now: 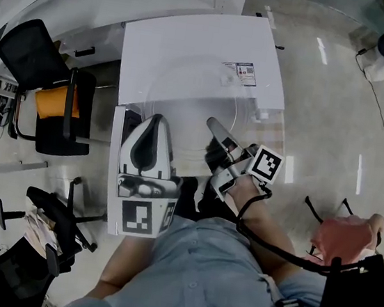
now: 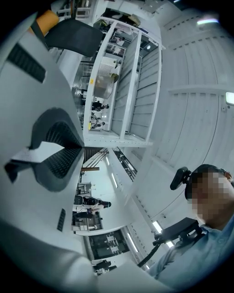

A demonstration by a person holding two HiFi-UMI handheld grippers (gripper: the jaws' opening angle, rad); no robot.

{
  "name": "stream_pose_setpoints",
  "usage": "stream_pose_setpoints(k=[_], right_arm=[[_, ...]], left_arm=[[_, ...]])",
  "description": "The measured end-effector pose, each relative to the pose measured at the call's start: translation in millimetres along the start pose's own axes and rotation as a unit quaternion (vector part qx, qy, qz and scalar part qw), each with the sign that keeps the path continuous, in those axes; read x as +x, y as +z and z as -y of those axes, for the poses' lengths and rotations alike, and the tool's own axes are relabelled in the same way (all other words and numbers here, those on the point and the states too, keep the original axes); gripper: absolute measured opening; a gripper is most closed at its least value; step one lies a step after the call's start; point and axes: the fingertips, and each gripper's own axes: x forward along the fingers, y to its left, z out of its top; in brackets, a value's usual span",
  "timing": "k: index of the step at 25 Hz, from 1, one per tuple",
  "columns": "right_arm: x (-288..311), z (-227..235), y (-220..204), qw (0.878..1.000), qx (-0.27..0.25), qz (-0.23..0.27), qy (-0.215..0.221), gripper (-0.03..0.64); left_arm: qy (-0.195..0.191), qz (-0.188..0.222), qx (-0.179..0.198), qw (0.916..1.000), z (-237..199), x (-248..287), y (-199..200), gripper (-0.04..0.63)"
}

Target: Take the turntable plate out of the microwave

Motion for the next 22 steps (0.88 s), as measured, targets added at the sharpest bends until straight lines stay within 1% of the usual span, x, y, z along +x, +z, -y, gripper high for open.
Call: stream_pose_setpoints(k=[4,12,22], right_arm=[[7,8,8,1.000,0.003,0.017,-0.007,0.026],[20,18,17,0.999,0.028,0.042,-0.004,0.028],[40,19,27,0.998,0.021,0.060,-0.017,0.032]], left_arm=[[-0.004,-0.005,-0.001,1.0000,-8,8,-4,0.008],[-0.011,-0.016,-0.004,0.9998,-21,21,-16,0.008],[-0.007,-0.027,-0.005,0.9996,-27,24,-25,0.008]])
